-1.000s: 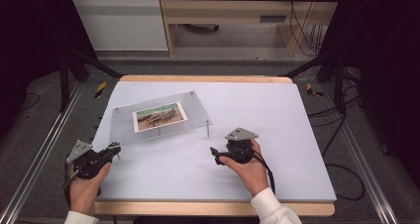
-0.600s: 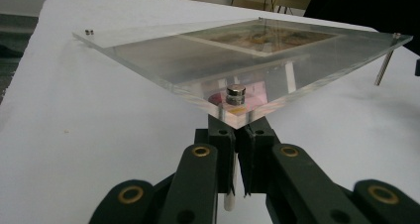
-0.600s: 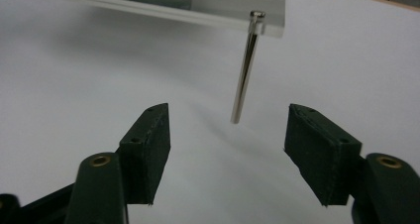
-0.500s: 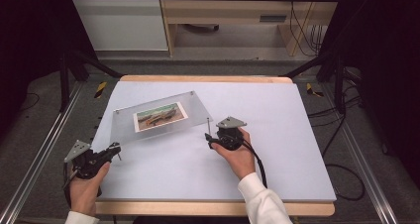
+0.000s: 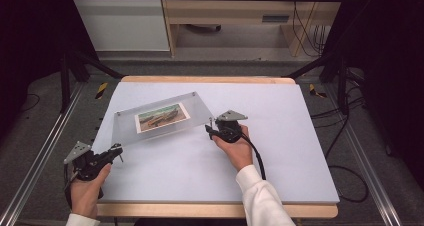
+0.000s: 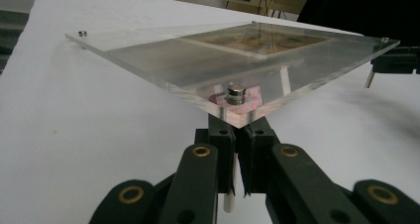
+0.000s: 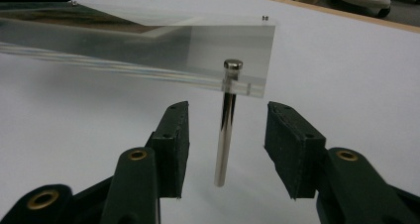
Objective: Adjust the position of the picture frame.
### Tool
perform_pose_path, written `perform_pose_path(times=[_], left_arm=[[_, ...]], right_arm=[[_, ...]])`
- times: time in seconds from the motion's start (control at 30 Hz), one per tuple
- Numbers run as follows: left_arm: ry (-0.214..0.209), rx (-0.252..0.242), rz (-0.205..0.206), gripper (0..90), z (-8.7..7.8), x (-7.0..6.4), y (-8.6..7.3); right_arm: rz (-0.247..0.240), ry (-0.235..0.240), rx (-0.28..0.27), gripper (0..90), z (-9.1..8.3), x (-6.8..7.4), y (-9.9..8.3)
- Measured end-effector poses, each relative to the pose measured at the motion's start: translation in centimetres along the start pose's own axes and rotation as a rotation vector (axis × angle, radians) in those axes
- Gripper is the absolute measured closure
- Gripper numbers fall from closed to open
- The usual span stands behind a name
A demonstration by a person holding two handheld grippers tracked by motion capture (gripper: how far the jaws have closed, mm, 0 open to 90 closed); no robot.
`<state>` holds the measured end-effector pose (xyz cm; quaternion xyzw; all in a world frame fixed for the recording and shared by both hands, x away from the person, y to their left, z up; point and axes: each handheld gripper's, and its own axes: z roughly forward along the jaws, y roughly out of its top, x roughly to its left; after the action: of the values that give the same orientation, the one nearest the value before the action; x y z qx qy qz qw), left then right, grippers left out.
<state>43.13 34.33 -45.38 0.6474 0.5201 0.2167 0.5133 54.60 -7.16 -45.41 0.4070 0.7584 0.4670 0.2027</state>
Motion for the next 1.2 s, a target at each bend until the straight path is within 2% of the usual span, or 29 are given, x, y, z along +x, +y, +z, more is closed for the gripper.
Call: perform_pose_path(times=[0.23,0.27,0.33,0.93,1.2], left_arm=[[-0.004,0.000,-0.004,84.4,0.00,0.02,0.00],[-0.003,0.001,-0.005,84.3,0.00,0.03,0.00],[-0.003,0.001,-0.005,84.4,-0.01,0.02,0.01],[0.004,0.009,-0.002,84.3,-0.01,-0.02,-0.02],[0.011,0.017,0.012,84.3,0.00,-0.10,0.01]], right_arm=[[0.021,0.024,-0.008,63.4,0.69,-0.32,-0.27],[0.043,0.042,-0.015,66.2,0.80,-0.38,-0.28],[0.057,0.050,-0.023,68.5,0.82,-0.43,-0.24],[0.031,0.049,-0.077,84.4,0.78,-0.61,0.26],[0.033,0.053,-0.093,85.0,0.77,-0.63,0.10]])
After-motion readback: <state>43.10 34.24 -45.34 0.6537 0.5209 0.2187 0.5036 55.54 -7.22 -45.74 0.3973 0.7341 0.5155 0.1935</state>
